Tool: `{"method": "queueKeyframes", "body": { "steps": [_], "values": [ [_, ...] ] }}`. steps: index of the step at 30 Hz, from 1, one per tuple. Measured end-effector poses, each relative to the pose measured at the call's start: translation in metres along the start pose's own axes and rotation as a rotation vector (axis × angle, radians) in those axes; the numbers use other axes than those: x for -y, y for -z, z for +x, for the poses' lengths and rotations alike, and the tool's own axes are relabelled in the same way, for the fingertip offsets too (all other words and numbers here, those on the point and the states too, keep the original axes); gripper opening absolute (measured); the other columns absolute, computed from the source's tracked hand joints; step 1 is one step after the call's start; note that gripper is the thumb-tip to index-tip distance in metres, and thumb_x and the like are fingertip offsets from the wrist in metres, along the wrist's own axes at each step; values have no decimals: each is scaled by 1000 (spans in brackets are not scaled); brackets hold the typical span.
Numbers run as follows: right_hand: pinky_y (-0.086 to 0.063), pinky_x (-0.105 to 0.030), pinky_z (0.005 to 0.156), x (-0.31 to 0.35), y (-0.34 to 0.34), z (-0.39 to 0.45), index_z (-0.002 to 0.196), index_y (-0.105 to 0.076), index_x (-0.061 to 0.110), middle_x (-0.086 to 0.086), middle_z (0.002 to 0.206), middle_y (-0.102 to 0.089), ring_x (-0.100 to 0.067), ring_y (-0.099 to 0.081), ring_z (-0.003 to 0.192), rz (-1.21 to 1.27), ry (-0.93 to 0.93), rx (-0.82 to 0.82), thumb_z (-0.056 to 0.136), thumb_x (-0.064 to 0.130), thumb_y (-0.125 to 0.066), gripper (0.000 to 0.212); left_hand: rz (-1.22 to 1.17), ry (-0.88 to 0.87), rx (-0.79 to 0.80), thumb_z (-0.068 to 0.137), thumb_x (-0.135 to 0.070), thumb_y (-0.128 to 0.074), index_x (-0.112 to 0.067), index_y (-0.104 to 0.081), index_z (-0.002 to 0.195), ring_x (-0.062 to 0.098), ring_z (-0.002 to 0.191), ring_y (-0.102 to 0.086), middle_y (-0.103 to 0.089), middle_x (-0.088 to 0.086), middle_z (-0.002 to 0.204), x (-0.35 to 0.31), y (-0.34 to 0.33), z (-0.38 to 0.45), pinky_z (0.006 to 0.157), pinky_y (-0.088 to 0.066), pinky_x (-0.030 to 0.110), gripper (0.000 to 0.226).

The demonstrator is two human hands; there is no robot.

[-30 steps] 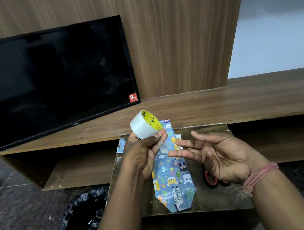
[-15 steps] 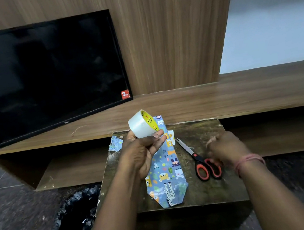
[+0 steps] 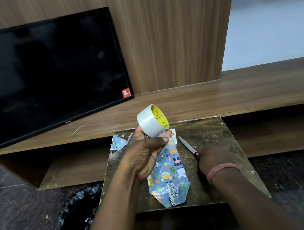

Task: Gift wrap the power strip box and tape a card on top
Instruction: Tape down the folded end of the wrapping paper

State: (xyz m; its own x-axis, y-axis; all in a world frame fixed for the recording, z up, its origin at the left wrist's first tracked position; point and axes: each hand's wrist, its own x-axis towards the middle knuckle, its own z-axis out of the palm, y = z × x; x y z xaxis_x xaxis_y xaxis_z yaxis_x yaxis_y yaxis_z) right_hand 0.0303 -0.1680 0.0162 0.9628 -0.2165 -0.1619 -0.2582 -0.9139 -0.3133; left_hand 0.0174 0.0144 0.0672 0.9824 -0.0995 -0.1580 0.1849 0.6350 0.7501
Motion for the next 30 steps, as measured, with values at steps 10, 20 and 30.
{"method": "queueKeyframes", "body": {
  "steps": [10,20,30],
  "values": [
    [-49,-29,73,-8,1,8,82,-66,11,-13,102,-72,-31,-69,97,40,-41,102,90,34,-65,24,34,32,9,83,34,-48,2,-49,139,44,120,-63,-59,34,134,-1,0,-3,88,-61,35,64],
    [-26,-17,38,12,45,14,85,-65,13,-4,77,-63,-5,-32,43,1545,-56,564,82,19,-72,9,196,109,59,82,32,-52,4,-52,136,39,113,-67,-59,35,132,0,4,-6,95,-58,35,60],
    [-20,-18,34,46,33,8,75,-63,5,-8,57,-55,-9,-35,40,1466,-83,184,74,17,-87,26,603,156,106,62,15,-66,-5,-60,127,25,94,-66,-70,13,105,13,0,-6,95,-55,38,69]
  ]
}}
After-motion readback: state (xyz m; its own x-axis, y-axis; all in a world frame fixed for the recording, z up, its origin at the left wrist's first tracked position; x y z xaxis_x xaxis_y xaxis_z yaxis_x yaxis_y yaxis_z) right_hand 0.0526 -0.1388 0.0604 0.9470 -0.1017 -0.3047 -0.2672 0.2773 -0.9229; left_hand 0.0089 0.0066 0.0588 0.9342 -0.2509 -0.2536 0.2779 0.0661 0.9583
